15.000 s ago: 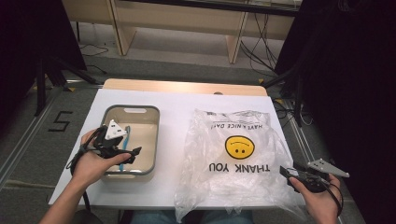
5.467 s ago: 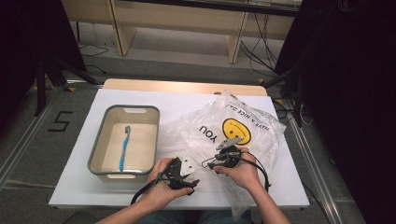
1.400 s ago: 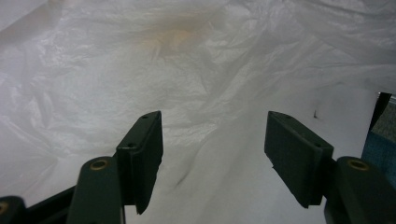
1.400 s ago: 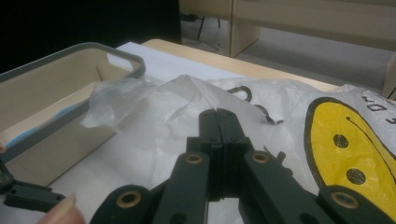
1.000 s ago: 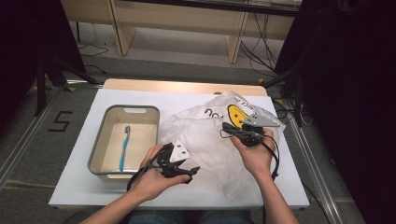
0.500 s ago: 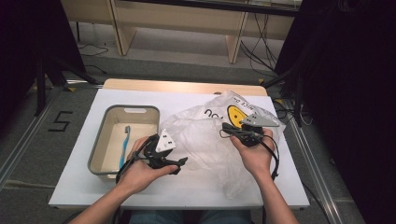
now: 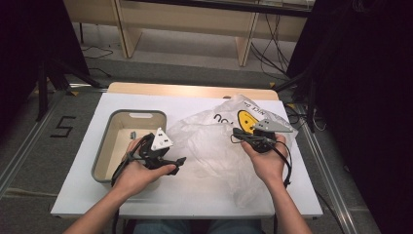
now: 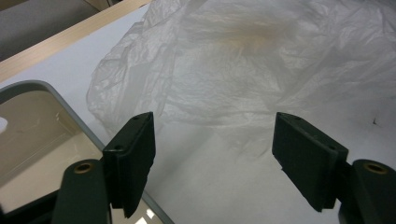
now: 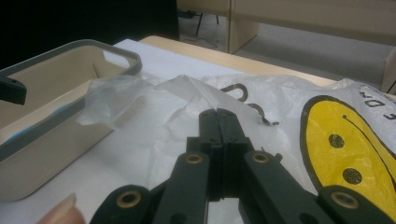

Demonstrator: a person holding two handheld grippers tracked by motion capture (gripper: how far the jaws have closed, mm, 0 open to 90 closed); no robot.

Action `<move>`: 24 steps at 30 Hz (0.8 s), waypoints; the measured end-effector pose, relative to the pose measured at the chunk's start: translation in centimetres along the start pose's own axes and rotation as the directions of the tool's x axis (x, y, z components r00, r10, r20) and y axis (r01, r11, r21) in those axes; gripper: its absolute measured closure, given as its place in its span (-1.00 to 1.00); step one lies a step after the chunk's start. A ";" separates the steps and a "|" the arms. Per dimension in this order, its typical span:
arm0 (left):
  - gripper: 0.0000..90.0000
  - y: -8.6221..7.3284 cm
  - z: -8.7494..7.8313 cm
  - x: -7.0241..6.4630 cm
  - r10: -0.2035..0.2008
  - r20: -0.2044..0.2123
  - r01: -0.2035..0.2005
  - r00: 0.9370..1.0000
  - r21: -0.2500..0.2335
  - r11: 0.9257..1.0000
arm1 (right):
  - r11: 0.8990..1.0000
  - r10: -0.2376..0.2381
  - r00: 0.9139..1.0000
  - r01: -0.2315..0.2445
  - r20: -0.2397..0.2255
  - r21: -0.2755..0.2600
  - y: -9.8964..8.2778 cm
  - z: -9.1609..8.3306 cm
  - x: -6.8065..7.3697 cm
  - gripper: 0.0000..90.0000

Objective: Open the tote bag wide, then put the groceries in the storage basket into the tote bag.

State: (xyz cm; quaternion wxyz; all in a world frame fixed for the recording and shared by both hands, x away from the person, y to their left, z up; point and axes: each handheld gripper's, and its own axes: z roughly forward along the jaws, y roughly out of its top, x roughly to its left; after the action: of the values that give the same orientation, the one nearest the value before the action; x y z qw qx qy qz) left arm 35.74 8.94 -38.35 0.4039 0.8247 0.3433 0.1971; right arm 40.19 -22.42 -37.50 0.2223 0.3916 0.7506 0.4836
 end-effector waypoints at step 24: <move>-0.35 -0.4 -0.6 1.7 -0.048 -0.040 0.049 0.998 0.033 0.998 | 1.000 0.000 1.000 0.000 -0.002 0.006 -0.1 0.2 0.0 1.00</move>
State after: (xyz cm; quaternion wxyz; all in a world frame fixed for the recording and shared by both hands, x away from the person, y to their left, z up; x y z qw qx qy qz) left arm 36.41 10.68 -38.25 0.3878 0.8188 0.3743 0.1976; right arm 40.28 -22.38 -37.64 0.2202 0.3918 0.7523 0.4817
